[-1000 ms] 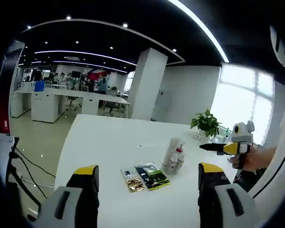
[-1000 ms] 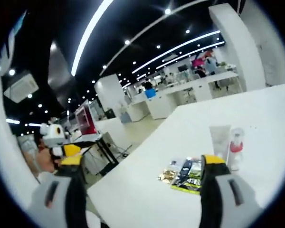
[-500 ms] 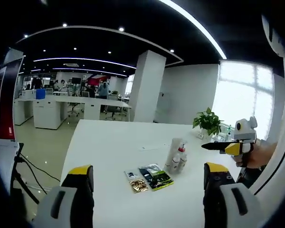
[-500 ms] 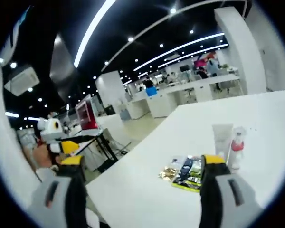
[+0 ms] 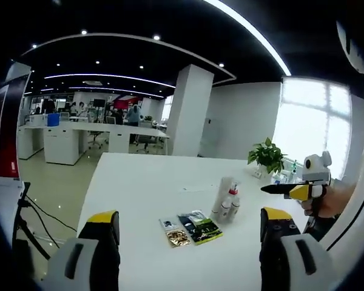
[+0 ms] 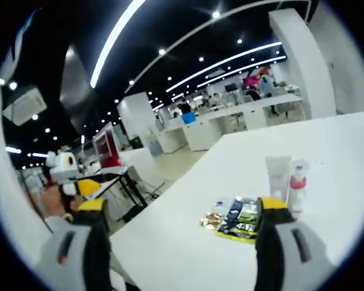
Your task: Arrange the skincare products in the storage area until every visible bottle or jar stands upright without overlapping.
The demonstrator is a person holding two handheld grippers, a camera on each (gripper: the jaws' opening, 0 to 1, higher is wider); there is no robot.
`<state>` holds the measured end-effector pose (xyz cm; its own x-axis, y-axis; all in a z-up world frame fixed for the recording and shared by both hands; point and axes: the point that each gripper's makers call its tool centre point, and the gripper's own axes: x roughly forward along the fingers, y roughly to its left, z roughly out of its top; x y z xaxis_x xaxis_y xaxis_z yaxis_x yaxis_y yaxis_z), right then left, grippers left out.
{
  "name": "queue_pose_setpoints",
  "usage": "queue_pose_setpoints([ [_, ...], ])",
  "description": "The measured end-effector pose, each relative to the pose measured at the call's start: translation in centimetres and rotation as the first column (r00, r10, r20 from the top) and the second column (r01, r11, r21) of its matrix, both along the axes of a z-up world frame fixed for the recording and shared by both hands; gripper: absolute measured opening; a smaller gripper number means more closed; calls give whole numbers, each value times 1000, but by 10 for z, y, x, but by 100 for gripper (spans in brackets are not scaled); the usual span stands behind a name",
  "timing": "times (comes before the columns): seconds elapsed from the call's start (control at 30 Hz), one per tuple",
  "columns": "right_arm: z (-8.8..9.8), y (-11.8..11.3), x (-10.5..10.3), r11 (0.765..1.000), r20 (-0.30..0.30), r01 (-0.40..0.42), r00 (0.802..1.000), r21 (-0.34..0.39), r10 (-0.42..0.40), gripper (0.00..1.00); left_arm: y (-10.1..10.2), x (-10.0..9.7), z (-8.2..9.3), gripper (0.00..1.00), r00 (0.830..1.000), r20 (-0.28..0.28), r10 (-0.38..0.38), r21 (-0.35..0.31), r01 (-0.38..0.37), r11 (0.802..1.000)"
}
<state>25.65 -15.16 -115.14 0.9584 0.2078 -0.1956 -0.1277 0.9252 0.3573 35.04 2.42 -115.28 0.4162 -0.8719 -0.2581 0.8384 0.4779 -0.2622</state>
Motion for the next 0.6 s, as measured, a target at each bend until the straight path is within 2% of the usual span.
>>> queue_pose_setpoints([
  [0.27,-5,-1,3,1000,-10,1,1000,6,-1,99,3,2,-2,100,1000,8,20,3,-20,1000],
  [0.47,-1,1,1,1000,1,1,1000,-3,-1,99,3,0,-2,100,1000,8,21,-8,-21,1000],
  [0.6,-8,0,1,1000,-8,13,1000,9,-13,99,5,3,-5,100,1000,9,24,-6,-24,1000],
])
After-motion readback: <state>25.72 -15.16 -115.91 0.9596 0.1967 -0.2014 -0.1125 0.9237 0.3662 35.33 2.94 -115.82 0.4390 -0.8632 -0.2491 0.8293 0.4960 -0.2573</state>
